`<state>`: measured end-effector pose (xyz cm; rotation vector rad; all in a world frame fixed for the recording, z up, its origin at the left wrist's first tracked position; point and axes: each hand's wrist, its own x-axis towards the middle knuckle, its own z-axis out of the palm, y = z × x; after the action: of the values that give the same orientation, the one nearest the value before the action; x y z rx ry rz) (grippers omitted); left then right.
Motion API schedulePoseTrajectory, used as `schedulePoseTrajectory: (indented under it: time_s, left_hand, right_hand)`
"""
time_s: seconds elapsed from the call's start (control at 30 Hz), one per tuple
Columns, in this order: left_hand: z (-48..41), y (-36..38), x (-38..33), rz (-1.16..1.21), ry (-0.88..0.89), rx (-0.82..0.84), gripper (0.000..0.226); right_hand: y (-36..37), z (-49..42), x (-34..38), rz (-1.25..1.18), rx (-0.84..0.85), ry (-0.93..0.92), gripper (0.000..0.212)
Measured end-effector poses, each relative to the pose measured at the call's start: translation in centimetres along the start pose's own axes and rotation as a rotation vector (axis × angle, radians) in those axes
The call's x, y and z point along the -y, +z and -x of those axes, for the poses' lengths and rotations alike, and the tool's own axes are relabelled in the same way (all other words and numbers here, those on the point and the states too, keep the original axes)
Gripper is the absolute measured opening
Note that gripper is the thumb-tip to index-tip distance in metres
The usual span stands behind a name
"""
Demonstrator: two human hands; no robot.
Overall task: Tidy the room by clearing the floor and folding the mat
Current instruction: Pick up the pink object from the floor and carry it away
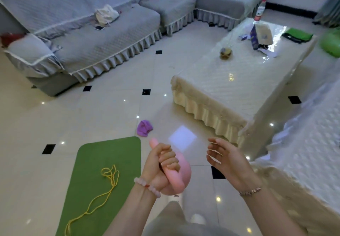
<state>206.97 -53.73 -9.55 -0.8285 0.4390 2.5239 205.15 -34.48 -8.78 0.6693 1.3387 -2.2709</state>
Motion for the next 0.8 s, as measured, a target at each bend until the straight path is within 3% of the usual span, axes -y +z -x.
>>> schedulePoseTrajectory:
  time_s: [0.23, 0.8]
  left_hand:
    - [-7.4, 2.4, -7.7, 0.06, 0.001, -0.041, 0.039]
    - [-25.9, 13.0, -36.2, 0.015, 0.124, -0.188, 0.035]
  right_hand:
    - [3.4, -10.2, 4.2, 0.034, -0.027, 0.032, 0.019]
    - [23.1, -39.4, 19.5, 0.144, 0.015, 0.039, 0.017]
